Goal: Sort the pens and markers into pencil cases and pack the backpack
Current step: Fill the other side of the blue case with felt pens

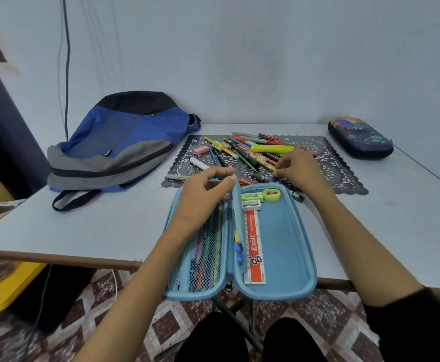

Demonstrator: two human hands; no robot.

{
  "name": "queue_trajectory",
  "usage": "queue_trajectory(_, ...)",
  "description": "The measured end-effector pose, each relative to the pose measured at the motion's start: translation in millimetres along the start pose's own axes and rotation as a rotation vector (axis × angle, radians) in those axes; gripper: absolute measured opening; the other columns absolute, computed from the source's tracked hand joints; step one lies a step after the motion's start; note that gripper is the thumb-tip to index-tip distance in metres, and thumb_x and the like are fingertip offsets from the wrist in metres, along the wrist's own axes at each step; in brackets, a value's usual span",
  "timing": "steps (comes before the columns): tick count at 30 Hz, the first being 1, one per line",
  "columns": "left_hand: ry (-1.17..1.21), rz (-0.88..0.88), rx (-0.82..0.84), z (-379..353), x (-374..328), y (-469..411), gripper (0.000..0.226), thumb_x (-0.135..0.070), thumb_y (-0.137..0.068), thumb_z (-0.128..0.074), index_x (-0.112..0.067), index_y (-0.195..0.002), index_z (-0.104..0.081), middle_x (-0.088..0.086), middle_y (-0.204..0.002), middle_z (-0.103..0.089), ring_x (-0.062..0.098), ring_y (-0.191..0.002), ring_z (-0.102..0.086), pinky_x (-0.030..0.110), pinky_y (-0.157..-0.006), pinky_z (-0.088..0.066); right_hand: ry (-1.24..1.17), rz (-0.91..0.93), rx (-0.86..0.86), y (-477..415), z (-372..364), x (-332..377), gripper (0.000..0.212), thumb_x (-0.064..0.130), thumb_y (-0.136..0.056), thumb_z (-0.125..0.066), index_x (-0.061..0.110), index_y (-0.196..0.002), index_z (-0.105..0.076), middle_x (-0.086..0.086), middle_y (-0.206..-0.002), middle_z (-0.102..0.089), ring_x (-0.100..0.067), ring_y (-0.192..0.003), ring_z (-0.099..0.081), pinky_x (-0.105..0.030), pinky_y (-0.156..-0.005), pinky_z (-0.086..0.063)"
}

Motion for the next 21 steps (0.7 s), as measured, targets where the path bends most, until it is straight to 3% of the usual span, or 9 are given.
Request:
queue_trajectory(8,-0.016,-0.008,0.003,-0.1,-1.9,1.0,0.021,-0.015,-0.093,-0.062,-0.011,-0.112,-0.070,0.003,-0.105,-0.072,0.006,-0.086,-0.066,0.015,-0.067,-0.052,0.016,0.015,-0.050,2.1,-1.7,-1.0,0.010,0.018,-0.078,-0.078,0.020,-0.076,-0.068,0.003,-0.079,-0.061,-0.015,-0.080,-0.056,-0.034,-0.073,-0.050)
queue_trajectory(21,-0.034,-0.011,0.001,0.2,-2.1,1.7,0.021,-0.015,-0.094,-0.061,-0.010,-0.113,-0.070,0.004,-0.105,-0.072,0.004,-0.084,-0.067,0.014,-0.066,-0.051,-0.088,0.032,-0.034,-0.8,-1.3,-5.0,0.009,0.008,-0.077,-0.077,0.015,-0.079,-0.071,0.000,-0.074,-0.063,-0.016,-0.075,-0.059,-0.027,-0.067,-0.042)
Point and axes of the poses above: each hand's wrist, its own y-axis away from the middle knuckle, its own z-axis out of the back of the hand, x = y × z, the point moved 5 cm from there along -y, towards the middle knuckle
